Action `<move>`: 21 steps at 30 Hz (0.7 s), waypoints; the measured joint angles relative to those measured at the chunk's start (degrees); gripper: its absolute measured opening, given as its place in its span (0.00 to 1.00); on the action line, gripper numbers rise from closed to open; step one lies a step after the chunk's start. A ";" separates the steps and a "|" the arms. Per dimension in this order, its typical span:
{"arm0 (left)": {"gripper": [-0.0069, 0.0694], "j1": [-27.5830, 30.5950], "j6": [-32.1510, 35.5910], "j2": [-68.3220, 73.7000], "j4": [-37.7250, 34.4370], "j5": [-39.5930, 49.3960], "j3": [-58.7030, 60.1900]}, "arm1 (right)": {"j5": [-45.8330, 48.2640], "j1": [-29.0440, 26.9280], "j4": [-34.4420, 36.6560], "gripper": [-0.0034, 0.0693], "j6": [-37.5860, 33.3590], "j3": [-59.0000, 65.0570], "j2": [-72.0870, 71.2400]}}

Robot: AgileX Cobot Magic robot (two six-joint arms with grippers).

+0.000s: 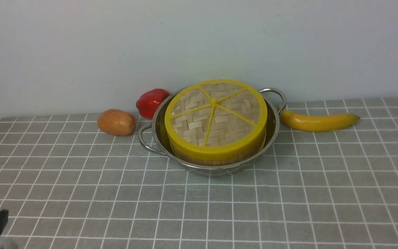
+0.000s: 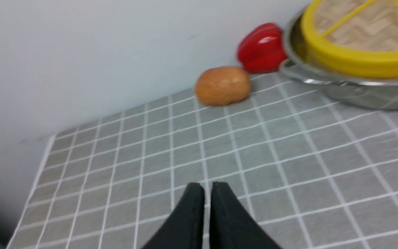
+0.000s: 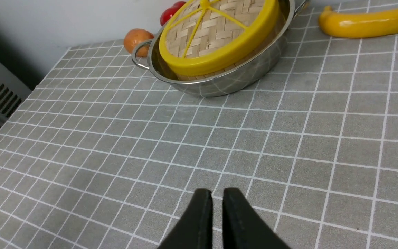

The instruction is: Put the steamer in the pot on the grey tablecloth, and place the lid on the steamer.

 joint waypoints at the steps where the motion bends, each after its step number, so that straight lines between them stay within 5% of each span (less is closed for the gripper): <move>1: 0.12 0.76 -0.12 -1.81 0.00 -0.45 1.32 | 0.00 0.00 0.05 0.15 0.00 0.00 0.00; 21: 0.16 2.92 0.87 -12.60 0.00 -1.76 10.25 | 0.00 0.00 0.11 0.29 0.00 0.00 0.00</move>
